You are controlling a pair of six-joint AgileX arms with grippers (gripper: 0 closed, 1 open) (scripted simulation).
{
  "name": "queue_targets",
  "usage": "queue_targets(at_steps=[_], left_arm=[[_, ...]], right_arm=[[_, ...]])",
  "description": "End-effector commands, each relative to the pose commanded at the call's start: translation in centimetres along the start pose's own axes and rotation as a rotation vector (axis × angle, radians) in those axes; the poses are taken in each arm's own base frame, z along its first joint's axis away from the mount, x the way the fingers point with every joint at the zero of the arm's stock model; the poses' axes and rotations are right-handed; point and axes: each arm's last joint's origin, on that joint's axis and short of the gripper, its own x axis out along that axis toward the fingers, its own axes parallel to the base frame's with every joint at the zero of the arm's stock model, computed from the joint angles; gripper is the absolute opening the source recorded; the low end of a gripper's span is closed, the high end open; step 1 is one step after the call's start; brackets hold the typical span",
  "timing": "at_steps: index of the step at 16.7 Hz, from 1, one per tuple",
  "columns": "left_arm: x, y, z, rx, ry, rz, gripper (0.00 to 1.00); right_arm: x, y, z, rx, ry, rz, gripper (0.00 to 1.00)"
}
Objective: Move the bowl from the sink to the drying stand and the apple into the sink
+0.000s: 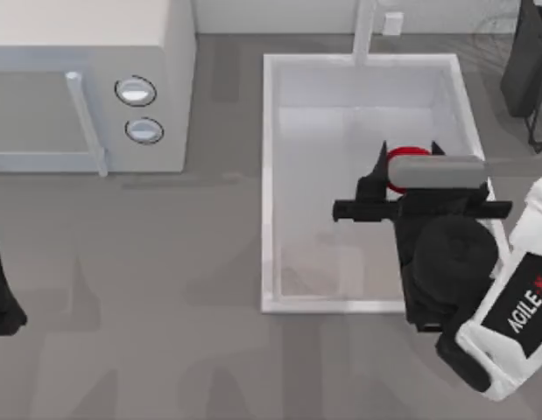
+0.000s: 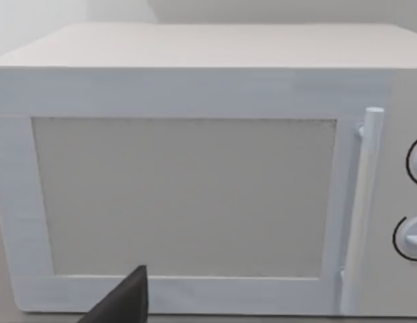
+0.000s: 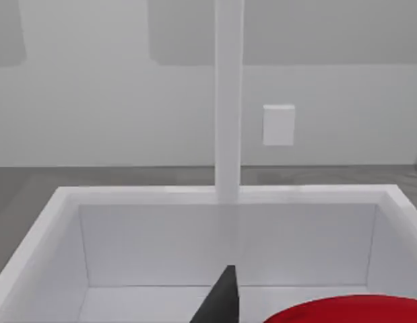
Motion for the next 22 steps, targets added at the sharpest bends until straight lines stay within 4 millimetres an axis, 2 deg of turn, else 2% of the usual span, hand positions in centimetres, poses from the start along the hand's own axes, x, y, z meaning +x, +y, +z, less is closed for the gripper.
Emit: queue_targets(at_steps=[3,7,20,22], left_arm=[[0.0,0.0,0.0,0.0,0.0,0.0,1.0],[0.0,0.0,0.0,0.0,0.0,0.0,1.0],[0.0,0.0,0.0,0.0,0.0,0.0,1.0],[0.0,0.0,0.0,0.0,0.0,0.0,1.0]], right_arm=[[-0.34,-0.32,-1.29,-0.003,0.006,0.0,0.0],[-0.34,-0.33,-1.3,-0.003,0.006,0.0,0.0],[-0.34,-0.33,-1.3,-0.003,0.006,0.0,0.98],[-0.34,-0.33,-1.3,-0.003,0.006,0.0,1.0]])
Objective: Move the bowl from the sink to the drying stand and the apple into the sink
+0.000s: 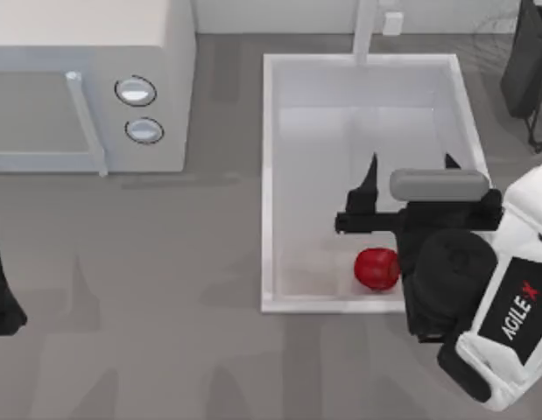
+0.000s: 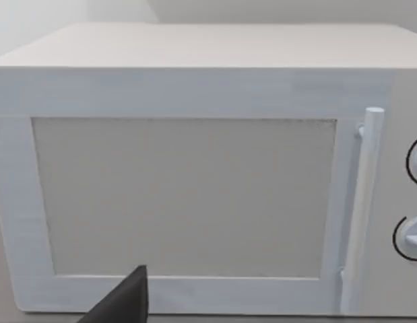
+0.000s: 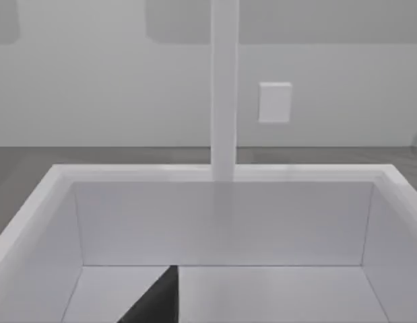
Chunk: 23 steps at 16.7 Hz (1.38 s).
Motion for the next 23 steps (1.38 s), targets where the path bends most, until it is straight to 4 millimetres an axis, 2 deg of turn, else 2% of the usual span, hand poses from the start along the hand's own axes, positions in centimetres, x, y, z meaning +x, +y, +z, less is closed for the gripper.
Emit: queue_targets(at_steps=[8,11,14,17,20,23], left_arm=[[0.0,0.0,0.0,0.0,0.0,0.0,1.0],[0.0,0.0,0.0,0.0,0.0,0.0,1.0],[0.0,0.0,0.0,0.0,0.0,0.0,1.0],[0.0,0.0,0.0,0.0,0.0,0.0,1.0],[0.0,0.0,0.0,0.0,0.0,0.0,1.0],[0.0,0.0,0.0,0.0,0.0,0.0,1.0]], right_arm=[[0.0,0.0,0.0,0.001,-0.001,0.0,1.0],[0.3,-1.3,0.9,-0.014,0.022,-0.01,1.0],[0.5,-4.5,2.9,-0.045,0.079,-0.035,1.0],[-0.6,-8.7,5.6,-0.072,0.153,-0.066,1.0],[-3.5,-12.9,8.1,-0.082,0.218,-0.088,1.0],[-7.7,-16.1,9.3,-0.076,0.254,-0.095,1.0]])
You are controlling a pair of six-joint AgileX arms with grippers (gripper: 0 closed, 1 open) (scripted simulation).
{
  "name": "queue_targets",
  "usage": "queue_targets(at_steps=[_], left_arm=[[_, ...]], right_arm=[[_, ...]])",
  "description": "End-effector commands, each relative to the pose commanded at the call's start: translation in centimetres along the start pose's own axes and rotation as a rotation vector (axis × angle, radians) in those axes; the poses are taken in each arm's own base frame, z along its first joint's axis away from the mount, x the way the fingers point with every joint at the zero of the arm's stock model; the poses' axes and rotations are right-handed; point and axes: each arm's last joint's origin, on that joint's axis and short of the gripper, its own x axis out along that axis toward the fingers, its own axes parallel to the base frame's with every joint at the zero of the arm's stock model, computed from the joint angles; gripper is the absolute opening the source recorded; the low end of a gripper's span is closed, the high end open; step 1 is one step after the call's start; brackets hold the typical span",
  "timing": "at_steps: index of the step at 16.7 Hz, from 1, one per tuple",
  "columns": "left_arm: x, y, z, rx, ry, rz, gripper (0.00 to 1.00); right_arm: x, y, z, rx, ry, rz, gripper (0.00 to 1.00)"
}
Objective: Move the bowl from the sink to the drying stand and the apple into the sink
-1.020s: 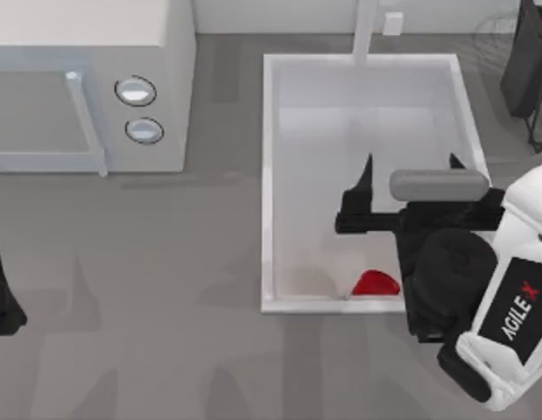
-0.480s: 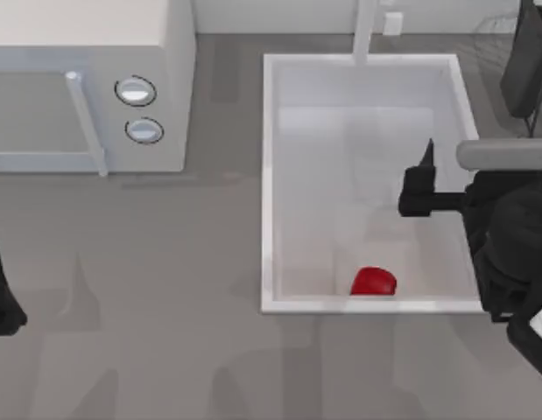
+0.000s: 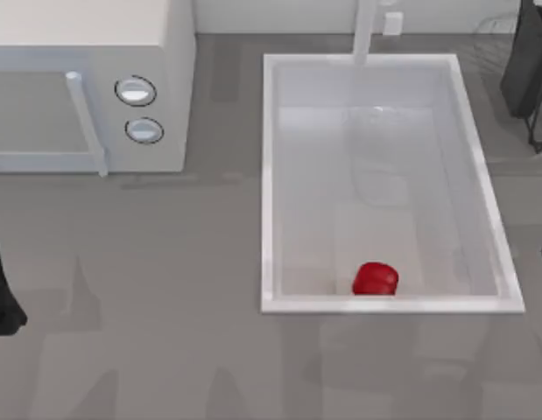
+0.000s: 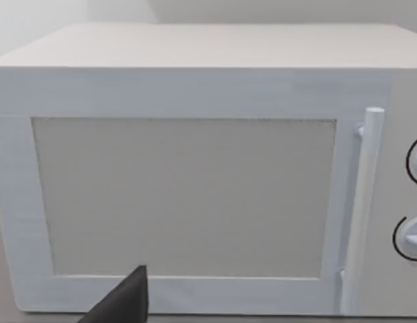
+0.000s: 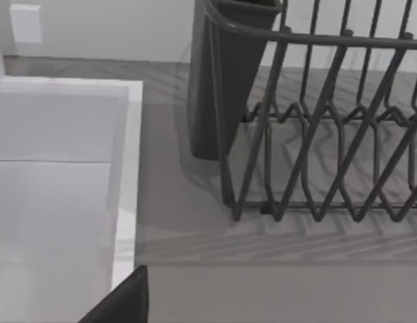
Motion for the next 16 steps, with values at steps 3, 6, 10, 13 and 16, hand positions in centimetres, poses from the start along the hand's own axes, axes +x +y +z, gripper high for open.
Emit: queue_targets(at_steps=[3,6,10,13,16], left_arm=[[0.0,0.0,0.0,0.0,0.0,0.0,1.0],[0.0,0.0,0.0,0.0,0.0,0.0,1.0],[0.0,0.0,0.0,0.0,0.0,0.0,1.0],[0.0,0.0,0.0,0.0,0.0,0.0,1.0],[0.0,0.0,0.0,0.0,0.0,0.0,1.0]], right_arm=[[-3.5,-2.0,-1.0,0.018,-0.012,0.012,1.0],[-5.7,-2.9,-2.0,0.039,-0.069,0.038,1.0],[-7.4,-3.3,-2.1,0.062,-0.175,0.08,1.0],[-8.1,-3.3,-1.7,0.073,-0.243,0.102,1.0],[-8.2,-3.3,-1.6,0.074,-0.254,0.105,1.0]])
